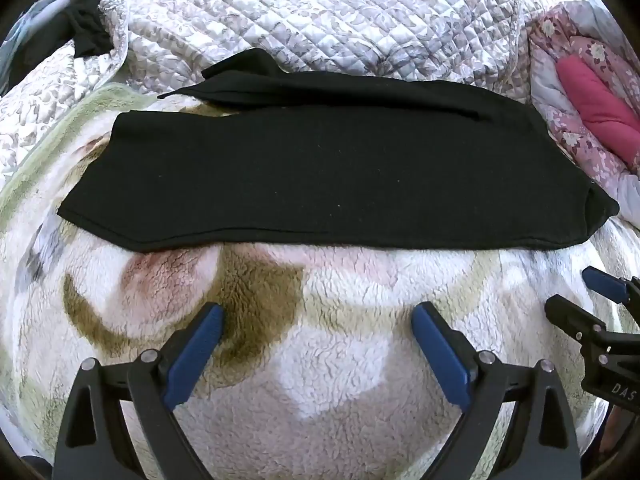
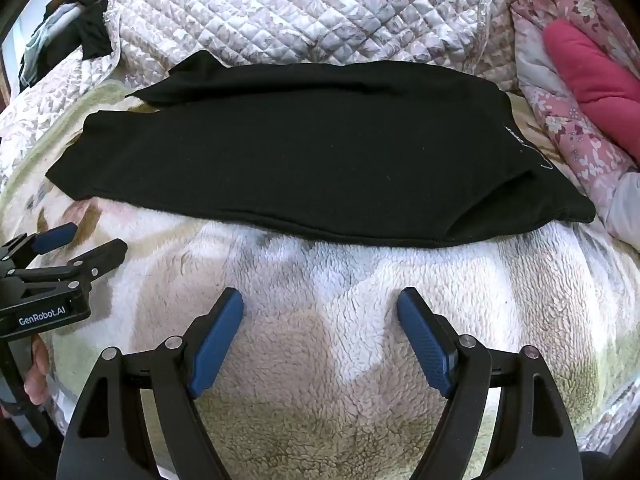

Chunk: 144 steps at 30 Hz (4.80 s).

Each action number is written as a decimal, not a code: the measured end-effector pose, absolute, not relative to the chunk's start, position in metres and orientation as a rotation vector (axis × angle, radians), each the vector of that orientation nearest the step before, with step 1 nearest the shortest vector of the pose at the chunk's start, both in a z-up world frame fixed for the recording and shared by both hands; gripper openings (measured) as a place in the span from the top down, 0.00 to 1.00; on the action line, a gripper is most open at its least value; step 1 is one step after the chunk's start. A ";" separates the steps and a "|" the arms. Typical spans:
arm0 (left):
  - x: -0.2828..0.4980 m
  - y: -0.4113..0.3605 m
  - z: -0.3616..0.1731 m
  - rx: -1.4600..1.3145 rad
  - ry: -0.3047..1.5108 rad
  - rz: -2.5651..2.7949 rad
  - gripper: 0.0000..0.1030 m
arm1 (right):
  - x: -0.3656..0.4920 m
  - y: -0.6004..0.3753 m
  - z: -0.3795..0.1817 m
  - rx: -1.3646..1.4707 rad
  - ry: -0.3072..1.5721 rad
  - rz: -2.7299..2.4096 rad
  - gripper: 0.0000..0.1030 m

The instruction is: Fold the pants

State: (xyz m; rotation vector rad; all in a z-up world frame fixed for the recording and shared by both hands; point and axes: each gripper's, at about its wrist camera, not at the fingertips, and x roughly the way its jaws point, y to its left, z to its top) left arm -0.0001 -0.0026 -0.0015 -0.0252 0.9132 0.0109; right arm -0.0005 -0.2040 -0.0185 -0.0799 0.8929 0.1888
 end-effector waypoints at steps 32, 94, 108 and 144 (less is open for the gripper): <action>0.001 -0.003 -0.002 -0.018 0.917 0.009 0.04 | 0.001 -0.203 -0.018 -0.085 0.904 0.185 0.22; 0.001 -0.005 -0.002 -0.010 0.913 0.011 0.02 | 0.002 -0.205 -0.021 -0.090 0.920 0.202 0.22; 0.001 -0.005 -0.002 -0.011 0.916 0.011 0.01 | 0.000 -0.208 -0.017 -0.099 0.935 0.235 0.22; 0.025 0.133 0.005 -0.438 0.790 0.166 0.21 | 0.054 -0.344 -0.012 0.483 0.805 0.178 0.27</action>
